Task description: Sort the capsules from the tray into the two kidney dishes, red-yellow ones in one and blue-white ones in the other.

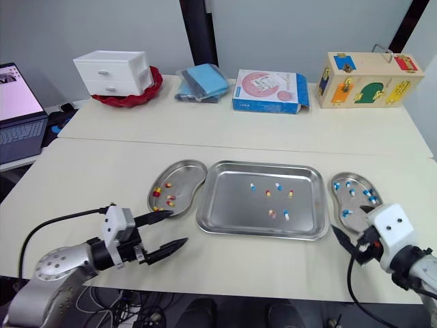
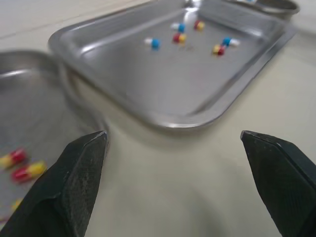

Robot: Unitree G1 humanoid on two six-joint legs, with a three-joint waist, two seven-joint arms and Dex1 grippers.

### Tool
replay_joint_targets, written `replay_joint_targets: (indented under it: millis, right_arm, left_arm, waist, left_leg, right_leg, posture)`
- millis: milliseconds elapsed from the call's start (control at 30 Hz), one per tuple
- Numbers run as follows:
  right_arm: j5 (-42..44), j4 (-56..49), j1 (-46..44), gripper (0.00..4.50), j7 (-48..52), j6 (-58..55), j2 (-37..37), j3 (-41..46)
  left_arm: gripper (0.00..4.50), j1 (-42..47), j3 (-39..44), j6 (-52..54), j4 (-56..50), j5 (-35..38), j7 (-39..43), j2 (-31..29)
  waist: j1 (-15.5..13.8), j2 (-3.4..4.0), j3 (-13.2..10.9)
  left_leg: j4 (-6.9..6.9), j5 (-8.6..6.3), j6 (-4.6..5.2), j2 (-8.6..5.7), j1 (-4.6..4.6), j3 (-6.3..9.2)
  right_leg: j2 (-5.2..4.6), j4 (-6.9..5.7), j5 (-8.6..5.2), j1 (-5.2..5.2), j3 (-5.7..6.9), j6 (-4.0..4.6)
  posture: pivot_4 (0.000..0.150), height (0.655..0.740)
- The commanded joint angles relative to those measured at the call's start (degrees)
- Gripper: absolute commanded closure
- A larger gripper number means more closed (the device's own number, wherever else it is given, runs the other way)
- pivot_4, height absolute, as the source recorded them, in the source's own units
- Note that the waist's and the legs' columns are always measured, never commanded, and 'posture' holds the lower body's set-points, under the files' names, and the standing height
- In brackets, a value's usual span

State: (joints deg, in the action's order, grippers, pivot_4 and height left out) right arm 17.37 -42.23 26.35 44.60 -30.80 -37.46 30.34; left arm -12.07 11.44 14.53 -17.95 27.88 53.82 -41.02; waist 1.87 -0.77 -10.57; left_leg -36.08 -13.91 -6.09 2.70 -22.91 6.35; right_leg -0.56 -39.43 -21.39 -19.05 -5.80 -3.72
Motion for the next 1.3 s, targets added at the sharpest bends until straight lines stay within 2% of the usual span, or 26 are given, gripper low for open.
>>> replay_joint_targets:
  millis: [33,133,300,667,967,1167,1300]
  right_arm:
    - [1.1,3.9,10.0,0.01,13.3,11.7,-3.0,6.4]
    - [1.5,7.8,13.9,0.01,17.3,16.4,-3.8,8.1]
    - [3.5,14.9,14.6,0.01,19.8,20.8,-2.7,10.6]
    - [5.3,17.9,13.7,0.01,19.7,22.0,-2.9,10.1]
    - [4.7,18.1,16.7,0.01,21.3,24.4,-2.1,9.8]
    - [5.0,15.9,18.9,0.01,20.3,25.8,-0.3,8.6]
    - [5.1,13.4,20.5,0.01,19.9,26.1,0.9,8.4]
  left_arm:
    - [0.00,-5.5,8.3,0.7,2.6,-0.9,1.4,-4.5]
    - [0.00,-9.2,10.8,0.8,3.9,-1.8,2.7,-6.8]
    - [0.00,-12.9,15.1,0.7,3.5,-0.6,4.7,-6.9]
    - [0.00,-15.6,17.2,1.3,0.5,1.9,9.7,-7.0]
    - [0.00,-8.9,7.6,-2.1,-4.4,5.1,10.1,2.0]
    - [0.00,-3.1,-0.6,-7.9,-2.6,3.2,9.9,9.5]
    - [0.00,0.1,-2.9,-11.1,-0.9,1.7,8.6,12.5]
  waist:
    - [0.0,-0.03,0.0]
    - [0.0,-0.04,0.0]
    - [0.0,-0.17,-0.1]
    - [0.0,-0.15,-0.1]
    - [-0.2,-0.12,-0.1]
    - [-0.2,-0.11,-0.1]
    - [-0.2,-0.06,0.0]
  left_leg:
    - [0.08,0.00,0.01,0.02,0.01,-0.01]
    - [0.10,-0.01,0.00,0.03,0.04,-0.02]
    - [0.08,-0.01,0.00,0.03,0.25,-0.05]
    - [0.11,-0.01,-0.01,0.03,0.23,-0.04]
    - [0.09,-0.01,-0.01,0.00,0.26,-0.03]
    - [0.09,-0.01,-0.01,0.00,0.46,-0.01]
    - [0.07,-0.01,-0.01,0.00,0.59,-0.01]
  right_leg:
    - [0.01,0.10,-0.02,0.00,0.02,0.02]
    - [-0.02,0.31,-0.02,0.15,0.04,0.03]
    - [-0.04,0.39,-0.02,0.40,0.02,0.02]
    - [-0.04,0.40,-0.01,0.40,0.03,0.02]
    - [-0.06,0.41,-0.01,0.48,0.06,0.01]
    - [-0.05,0.41,-0.01,0.68,0.06,0.01]
    - [-0.05,0.41,-0.01,0.81,0.04,0.01]
  posture:
    - [0.150,0.7312]
    - [0.150,0.7312]
    - [0.150,0.7312]
    - [0.150,0.7312]
    - [0.150,0.7312]
    - [0.150,0.7312]
    - [0.150,0.7312]
